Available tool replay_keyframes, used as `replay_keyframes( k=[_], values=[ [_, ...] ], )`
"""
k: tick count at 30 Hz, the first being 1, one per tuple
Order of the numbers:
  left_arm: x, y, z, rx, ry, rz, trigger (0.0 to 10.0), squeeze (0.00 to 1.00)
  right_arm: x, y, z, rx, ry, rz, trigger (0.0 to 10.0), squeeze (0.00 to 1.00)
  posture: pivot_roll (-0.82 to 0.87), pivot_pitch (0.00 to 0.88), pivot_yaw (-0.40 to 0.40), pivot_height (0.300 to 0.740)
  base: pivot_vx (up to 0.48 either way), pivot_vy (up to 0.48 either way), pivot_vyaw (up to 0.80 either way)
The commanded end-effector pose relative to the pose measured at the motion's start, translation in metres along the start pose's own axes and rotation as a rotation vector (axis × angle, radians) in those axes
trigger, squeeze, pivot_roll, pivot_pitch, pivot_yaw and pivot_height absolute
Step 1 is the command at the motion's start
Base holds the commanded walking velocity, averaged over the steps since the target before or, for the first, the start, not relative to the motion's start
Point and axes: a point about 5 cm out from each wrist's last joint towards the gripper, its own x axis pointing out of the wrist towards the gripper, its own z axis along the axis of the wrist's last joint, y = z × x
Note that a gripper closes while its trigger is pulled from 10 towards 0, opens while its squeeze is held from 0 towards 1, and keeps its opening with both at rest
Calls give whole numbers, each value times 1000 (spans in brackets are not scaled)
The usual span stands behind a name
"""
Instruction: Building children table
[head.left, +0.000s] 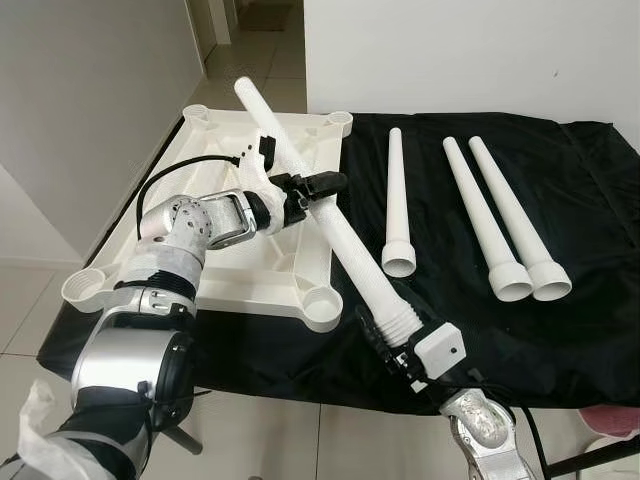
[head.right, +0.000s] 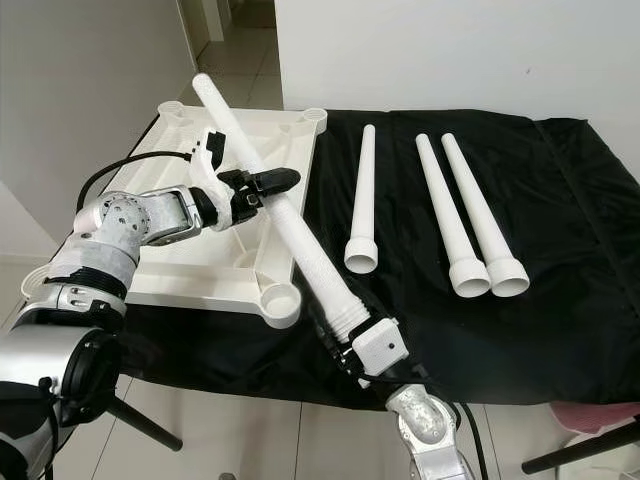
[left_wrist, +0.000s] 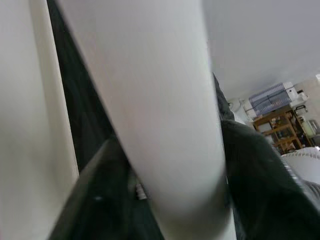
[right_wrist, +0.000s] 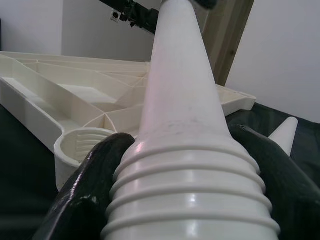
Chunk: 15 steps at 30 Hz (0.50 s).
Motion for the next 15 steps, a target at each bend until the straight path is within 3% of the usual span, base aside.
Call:
replay_keyframes(
  k=[1,10,11,15],
  values=[
    [2,-10,7,-5,-2,-102,0,0,2,2,2,-19,-12,37,10000,0,-50,41,65,740,0,0,0],
    [-1,-14,28,-103,-79,-128,0,0,9,-3,6,0,-28,48,10000,0,-40,48,65,740,0,0,0],
    [-3,-13,31,-105,-90,-123,0,0,10,-7,5,40,-20,39,10000,1000,-35,36,56,740,0,0,0],
    [-4,-12,34,-104,-93,-117,0,0,12,-9,6,54,-27,45,10000,1000,-33,41,58,740,0,0,0]
  ],
)
